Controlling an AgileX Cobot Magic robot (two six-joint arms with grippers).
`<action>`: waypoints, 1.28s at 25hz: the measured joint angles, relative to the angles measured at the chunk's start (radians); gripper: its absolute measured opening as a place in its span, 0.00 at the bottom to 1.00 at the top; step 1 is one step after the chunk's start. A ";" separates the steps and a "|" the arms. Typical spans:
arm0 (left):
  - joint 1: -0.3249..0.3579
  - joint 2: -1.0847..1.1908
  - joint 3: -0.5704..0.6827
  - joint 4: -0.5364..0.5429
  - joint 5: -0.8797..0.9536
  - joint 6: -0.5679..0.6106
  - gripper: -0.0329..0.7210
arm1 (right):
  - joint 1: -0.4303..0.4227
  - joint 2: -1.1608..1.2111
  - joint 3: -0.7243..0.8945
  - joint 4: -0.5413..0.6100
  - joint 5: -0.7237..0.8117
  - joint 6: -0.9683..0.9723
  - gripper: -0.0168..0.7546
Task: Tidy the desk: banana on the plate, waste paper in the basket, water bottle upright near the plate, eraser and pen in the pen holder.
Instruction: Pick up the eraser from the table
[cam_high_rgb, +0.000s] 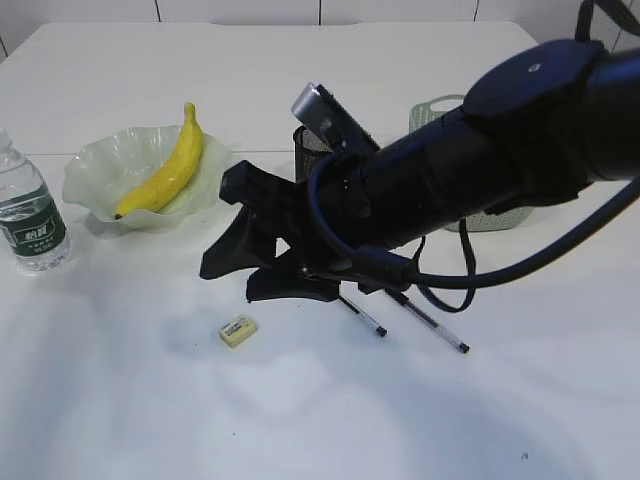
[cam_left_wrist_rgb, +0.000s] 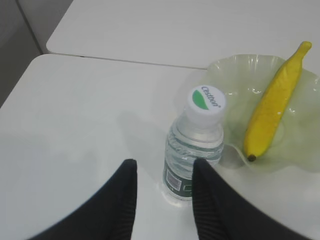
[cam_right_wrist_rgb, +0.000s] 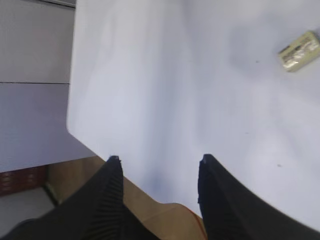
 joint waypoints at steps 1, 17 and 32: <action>0.000 0.002 0.000 0.000 -0.005 0.000 0.38 | -0.002 0.000 -0.019 -0.090 0.000 0.050 0.50; 0.000 0.014 0.000 0.000 -0.009 0.000 0.38 | -0.004 0.254 -0.518 -0.891 0.461 0.357 0.50; 0.000 0.024 0.000 0.000 -0.009 0.000 0.38 | -0.004 0.317 -0.669 -1.068 0.550 0.070 0.50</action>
